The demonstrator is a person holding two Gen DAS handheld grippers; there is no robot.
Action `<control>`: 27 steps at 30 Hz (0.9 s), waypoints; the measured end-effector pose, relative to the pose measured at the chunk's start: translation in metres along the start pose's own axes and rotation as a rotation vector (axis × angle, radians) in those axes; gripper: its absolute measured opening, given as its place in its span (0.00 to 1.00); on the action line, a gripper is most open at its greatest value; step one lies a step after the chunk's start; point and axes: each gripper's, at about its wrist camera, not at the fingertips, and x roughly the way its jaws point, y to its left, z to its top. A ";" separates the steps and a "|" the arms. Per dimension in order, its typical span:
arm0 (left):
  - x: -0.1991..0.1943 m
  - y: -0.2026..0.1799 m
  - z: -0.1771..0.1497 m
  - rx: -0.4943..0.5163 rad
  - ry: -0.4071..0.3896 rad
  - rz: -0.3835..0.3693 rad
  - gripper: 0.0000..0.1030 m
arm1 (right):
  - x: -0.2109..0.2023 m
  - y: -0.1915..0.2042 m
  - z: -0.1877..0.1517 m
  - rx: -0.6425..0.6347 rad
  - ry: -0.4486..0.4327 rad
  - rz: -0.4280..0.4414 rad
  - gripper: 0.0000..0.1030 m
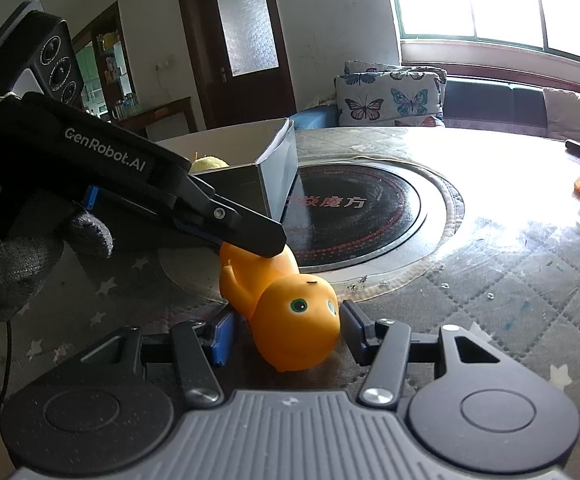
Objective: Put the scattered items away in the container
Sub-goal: 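Lift the orange duck with the right tool toward the white box, then lower the orange duck into the white box with the right tool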
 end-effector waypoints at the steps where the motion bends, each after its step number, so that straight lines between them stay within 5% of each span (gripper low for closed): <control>1: 0.000 0.000 0.000 -0.003 0.000 0.001 0.45 | 0.000 0.000 0.000 -0.001 0.000 -0.001 0.53; 16: -0.011 0.000 -0.014 -0.085 -0.052 0.013 0.44 | -0.007 0.014 -0.002 -0.057 -0.005 -0.027 0.49; 27: -0.055 0.005 -0.038 -0.133 -0.139 0.039 0.44 | -0.018 0.046 0.007 -0.142 -0.014 0.017 0.49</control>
